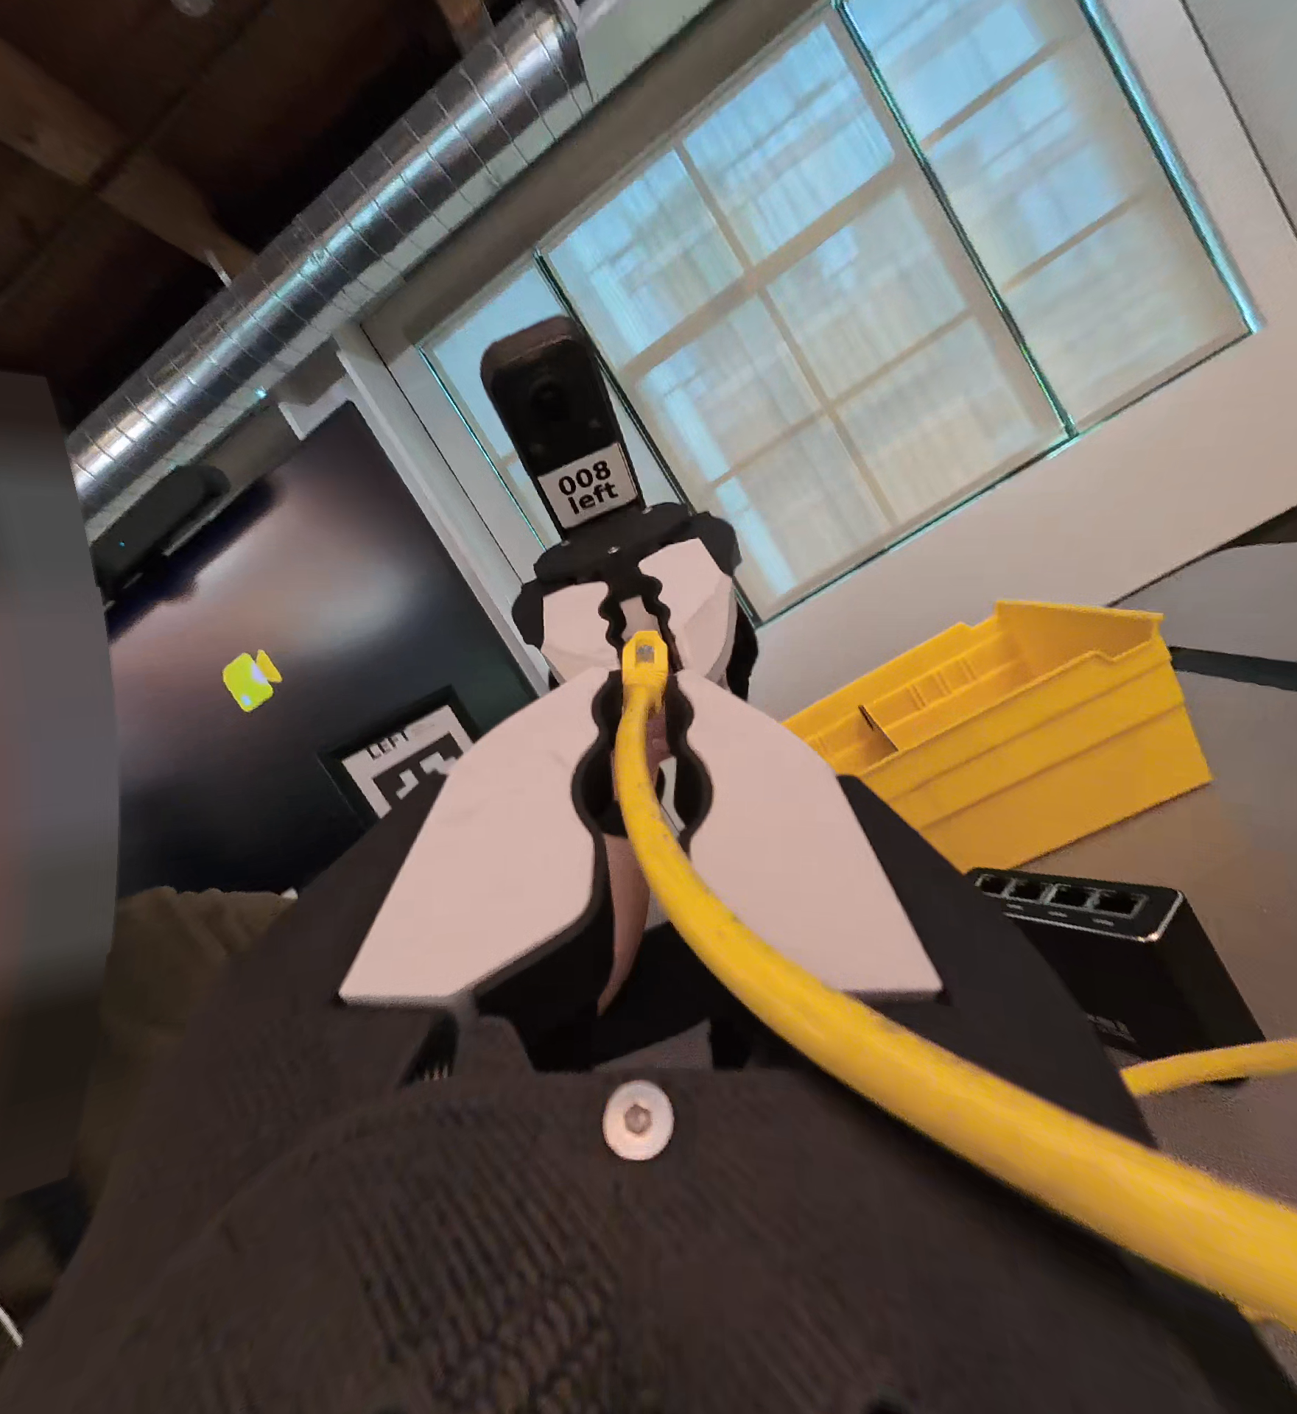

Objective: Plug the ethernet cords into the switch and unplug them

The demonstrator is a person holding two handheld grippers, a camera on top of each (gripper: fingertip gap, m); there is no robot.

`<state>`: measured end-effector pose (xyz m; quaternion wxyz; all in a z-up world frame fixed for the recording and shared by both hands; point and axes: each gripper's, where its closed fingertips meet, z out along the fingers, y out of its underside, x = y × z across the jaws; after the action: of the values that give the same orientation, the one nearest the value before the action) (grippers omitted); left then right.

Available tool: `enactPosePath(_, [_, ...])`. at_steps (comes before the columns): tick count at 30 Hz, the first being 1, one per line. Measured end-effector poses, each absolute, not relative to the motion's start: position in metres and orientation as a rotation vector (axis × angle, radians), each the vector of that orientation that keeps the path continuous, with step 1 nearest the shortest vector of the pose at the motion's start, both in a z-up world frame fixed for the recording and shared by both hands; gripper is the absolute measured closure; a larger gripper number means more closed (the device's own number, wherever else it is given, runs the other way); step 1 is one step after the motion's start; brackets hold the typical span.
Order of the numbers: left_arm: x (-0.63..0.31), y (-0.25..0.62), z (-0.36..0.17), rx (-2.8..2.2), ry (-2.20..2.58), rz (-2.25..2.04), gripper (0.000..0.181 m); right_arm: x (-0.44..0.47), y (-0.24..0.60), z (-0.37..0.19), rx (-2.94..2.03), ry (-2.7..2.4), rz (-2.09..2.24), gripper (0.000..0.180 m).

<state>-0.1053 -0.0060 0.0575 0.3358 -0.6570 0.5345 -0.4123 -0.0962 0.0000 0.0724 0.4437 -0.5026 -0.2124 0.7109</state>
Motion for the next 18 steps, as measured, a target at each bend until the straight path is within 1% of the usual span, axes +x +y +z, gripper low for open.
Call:
enactPosePath(7, [-0.1044, -0.0054, 0.0527, -1.739, 1.399, -1.085, 0.168, -0.0987, -0.0017, 0.064, -1.37, -0.647, 1.69, 0.168])
enactPosePath(16, [-0.1024, -0.0066, 0.0523, -1.704, 1.425, -1.044, 0.168, -0.0966, -0.0008, 0.0667, -1.357, -0.653, 1.643, 0.169])
enactPosePath(17, [-0.1026, -0.0044, 0.0533, -1.688, 1.424, -1.005, 0.165, -0.0959, -0.0002, 0.0668, -1.364, -0.649, 1.645, 0.169])
enactPosePath(18, [-0.1032, 0.0002, 0.0541, -1.669, 1.416, -0.933, 0.149, -0.0952, 0.0009, 0.0666, -1.372, -0.642, 1.646, 0.169])
